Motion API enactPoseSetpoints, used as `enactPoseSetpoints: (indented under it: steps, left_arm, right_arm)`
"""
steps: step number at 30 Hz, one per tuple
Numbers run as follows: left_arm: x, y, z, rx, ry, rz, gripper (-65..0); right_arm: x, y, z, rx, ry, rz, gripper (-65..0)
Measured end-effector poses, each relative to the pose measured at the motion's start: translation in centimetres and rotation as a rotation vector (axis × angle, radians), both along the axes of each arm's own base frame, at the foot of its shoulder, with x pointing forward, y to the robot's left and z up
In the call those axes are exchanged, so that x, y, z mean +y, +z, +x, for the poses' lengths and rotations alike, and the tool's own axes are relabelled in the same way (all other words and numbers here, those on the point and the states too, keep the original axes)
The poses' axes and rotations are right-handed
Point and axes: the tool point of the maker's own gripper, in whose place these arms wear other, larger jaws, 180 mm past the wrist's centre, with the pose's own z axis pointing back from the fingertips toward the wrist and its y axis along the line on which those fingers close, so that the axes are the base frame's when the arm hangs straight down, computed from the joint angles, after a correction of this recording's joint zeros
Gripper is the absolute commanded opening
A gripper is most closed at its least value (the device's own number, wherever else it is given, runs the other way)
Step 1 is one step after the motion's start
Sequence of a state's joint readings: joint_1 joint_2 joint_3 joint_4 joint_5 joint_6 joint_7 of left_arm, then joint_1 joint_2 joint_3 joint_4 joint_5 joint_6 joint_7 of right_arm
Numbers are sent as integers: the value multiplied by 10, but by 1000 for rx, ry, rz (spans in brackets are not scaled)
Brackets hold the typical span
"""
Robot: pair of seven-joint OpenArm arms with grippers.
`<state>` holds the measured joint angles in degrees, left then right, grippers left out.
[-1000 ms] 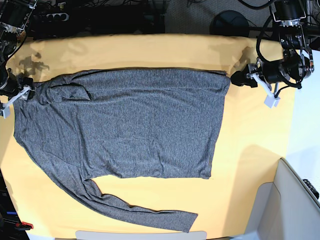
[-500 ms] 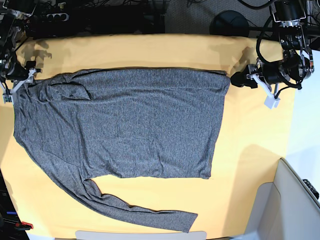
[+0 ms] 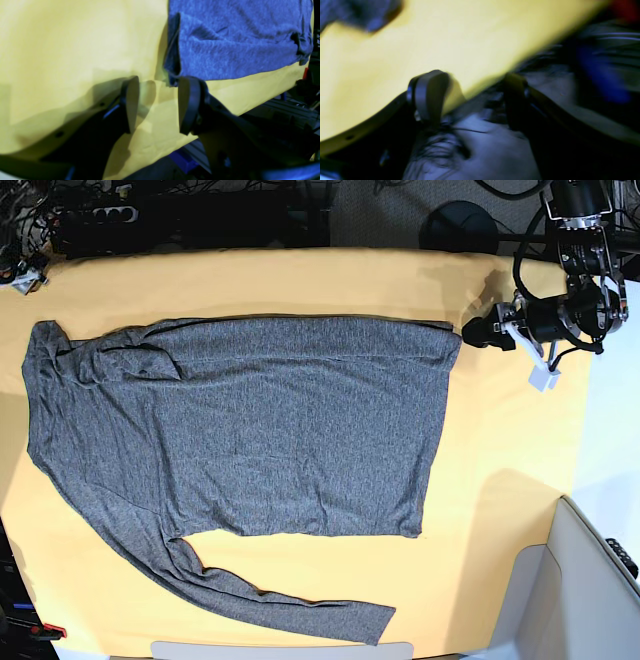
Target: Fold the T-shirt properly
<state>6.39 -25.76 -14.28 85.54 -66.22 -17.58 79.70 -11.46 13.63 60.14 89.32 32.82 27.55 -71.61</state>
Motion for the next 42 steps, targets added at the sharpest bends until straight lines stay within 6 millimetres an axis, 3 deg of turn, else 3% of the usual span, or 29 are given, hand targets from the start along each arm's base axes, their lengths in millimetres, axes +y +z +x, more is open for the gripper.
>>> enactPoseSetpoints:
  steps: [4,7,10,14,17,20,27,34,42]
  left_arm:
    - [-5,-3,-2,11,-26,4,-413]
    - [-13,-5,-4,19,-43,-7,-413]
    - [-17,-7,-6,26,-66,-4,-413]
    - [-20,-10,-9,29,-67,-9,-413]
    - [-21,-10,-10,29,-62,-16,-413]
    - [-21,-10,-10,28,-61,-16,-413]
    - [-21,-10,-10,27,-61,-16,-413]
    - [-21,-10,-10,28,-61,-16,-413]
    - [-21,-10,-10,27,-62,-15,-413]
  right_arm:
    - [0,-7,-4,-128,-78,170,-268]
    - [5,-4,-2,-143,-67,187,-269]
    - [6,18,4,-152,-24,129,-269]
    - [8,67,27,-252,58,8,-269]
    - [12,81,29,-274,83,-34,-269]
    - [17,68,22,-236,69,-9,-269]
    - [31,25,57,-318,-19,228,-269]
    - [35,29,100,-427,-36,315,-269]
    - [40,13,123,-503,-95,449,-269]
